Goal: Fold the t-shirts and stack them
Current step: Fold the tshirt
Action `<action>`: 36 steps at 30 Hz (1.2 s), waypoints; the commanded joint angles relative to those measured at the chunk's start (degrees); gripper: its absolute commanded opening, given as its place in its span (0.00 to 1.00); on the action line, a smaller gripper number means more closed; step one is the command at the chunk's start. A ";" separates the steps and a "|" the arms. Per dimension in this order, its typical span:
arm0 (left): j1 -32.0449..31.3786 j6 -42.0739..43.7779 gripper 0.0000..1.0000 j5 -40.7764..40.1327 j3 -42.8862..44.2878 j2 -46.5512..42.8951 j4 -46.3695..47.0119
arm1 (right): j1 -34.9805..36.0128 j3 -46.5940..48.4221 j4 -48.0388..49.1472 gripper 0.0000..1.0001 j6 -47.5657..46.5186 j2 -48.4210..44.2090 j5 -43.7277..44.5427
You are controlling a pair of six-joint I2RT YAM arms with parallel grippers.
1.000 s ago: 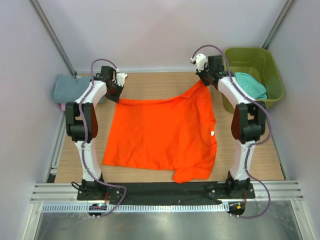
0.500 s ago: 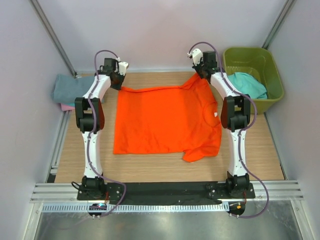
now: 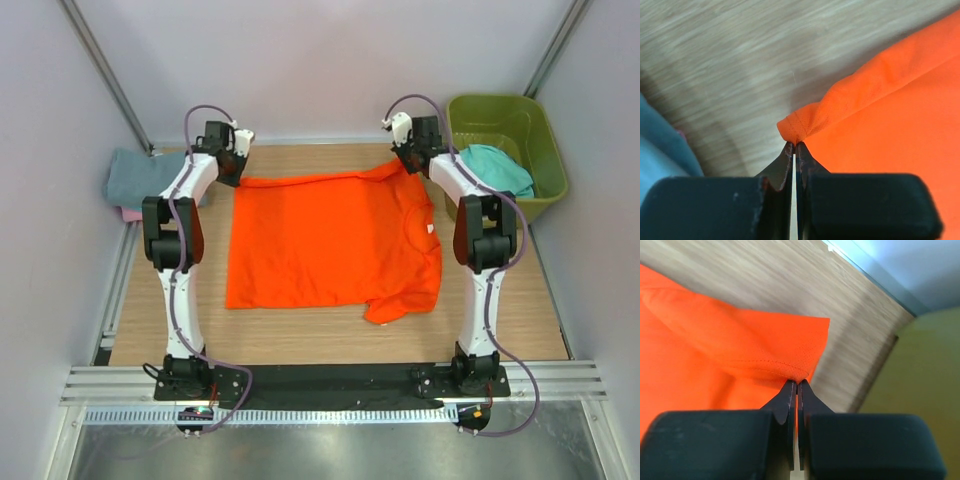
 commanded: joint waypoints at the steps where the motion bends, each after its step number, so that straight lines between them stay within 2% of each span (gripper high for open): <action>1: 0.32 0.80 0.00 1.14 -2.92 -8.62 1.15 | -0.23 -4.95 2.22 0.01 2.13 -12.51 -0.47; 5: 0.41 0.80 0.00 1.58 -6.18 -11.79 1.06 | -0.06 -11.89 2.23 0.01 2.57 -17.52 -0.48; 17: 0.41 0.53 0.00 2.81 -12.95 -16.19 0.53 | 1.52 -24.38 0.82 0.01 3.54 -27.28 -1.53; 36: 0.32 0.01 0.00 2.81 -17.25 -18.38 -0.26 | 2.76 -33.79 -1.55 0.01 5.12 -34.23 -2.59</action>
